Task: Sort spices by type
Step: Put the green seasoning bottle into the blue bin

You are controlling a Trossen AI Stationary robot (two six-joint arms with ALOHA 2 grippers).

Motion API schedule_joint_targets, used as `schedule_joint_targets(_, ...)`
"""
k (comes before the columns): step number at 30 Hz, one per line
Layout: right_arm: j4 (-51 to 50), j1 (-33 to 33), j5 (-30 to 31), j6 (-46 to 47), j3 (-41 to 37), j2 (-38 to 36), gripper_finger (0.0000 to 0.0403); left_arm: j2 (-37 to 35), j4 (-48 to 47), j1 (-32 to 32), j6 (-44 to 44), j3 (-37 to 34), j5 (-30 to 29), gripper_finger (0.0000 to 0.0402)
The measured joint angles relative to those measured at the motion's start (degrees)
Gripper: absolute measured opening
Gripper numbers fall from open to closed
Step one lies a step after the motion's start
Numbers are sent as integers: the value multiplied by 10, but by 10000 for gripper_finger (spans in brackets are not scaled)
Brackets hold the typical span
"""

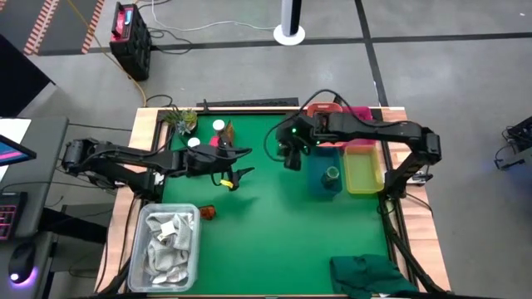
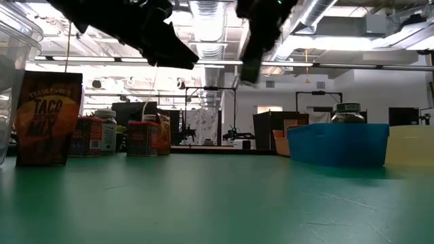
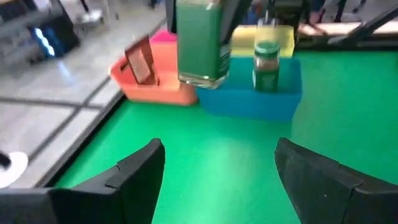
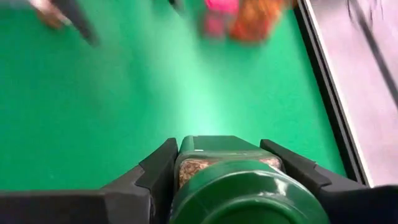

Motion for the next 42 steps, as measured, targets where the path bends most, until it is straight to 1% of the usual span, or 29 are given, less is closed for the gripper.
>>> schedule_joint_targets(4,-74,-26,12,45,0,-4,223,4,114,0,16,-48,9,292)
schedule_joint_targets(7,-103,-37,15,64,-11,-4,223,4,149,1,21,-66,10,292)
schedule_joint_targets(11,-134,-47,21,80,-54,-3,223,-2,135,2,25,-67,9,293)
schedule_joint_targets(18,-133,-51,26,104,-121,-14,223,-7,116,2,29,-67,9,293)
schedule_joint_targets(26,-105,-63,29,136,-195,-62,223,-7,107,2,29,-67,8,293)
schedule_joint_targets(33,-64,-89,30,208,-263,-104,223,-7,108,2,28,-67,8,293)
schedule_joint_targets(36,-56,-89,31,239,-279,-108,223,-7,109,2,27,-67,8,293)
schedule_joint_targets(42,-49,-87,31,273,-308,-107,226,-7,108,2,27,-67,8,293)
